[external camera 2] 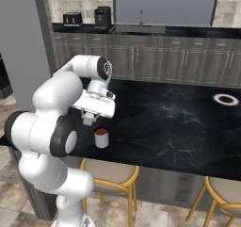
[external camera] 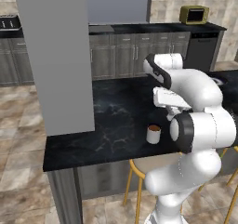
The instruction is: Pick up the marshmallow and place it in the cup of hot chocolate on the dining counter.
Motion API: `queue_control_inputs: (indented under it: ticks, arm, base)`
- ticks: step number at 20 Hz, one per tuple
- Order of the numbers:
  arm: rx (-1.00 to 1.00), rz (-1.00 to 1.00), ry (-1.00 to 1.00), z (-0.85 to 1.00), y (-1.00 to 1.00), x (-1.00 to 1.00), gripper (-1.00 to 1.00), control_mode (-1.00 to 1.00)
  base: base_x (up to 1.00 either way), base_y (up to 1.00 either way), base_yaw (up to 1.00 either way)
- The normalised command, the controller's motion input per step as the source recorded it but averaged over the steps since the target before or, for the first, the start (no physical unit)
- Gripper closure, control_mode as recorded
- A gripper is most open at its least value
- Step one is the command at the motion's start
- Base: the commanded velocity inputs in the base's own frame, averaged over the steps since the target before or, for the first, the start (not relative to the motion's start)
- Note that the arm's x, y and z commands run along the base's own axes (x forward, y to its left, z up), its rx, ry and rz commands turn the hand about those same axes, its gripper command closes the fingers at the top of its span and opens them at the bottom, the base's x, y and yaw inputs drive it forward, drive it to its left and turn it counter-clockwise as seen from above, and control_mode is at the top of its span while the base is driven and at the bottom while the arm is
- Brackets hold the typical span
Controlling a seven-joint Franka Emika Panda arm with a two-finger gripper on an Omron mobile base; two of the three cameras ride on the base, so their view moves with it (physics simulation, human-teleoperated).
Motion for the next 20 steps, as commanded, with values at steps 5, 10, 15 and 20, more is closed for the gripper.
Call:
queue_control_inputs:
  ticks: [5,10,15,20]
  arm:
    - [-0.04,0.0,0.32,-0.05,0.0,0.21,1.0,-1.0]
    - [-0.04,0.0,0.12,-0.19,0.0,0.0,1.0,-1.0]
    - [-0.01,0.0,0.02,-0.13,0.0,0.0,1.0,-1.0]
    - [0.0,0.0,0.0,-0.08,0.04,0.05,1.0,-1.0]
  base:
    - [0.0,0.0,0.0]
    - [0.0,0.0,0.0]
    - [0.0,0.0,0.0]
    - [0.0,0.0,0.0]
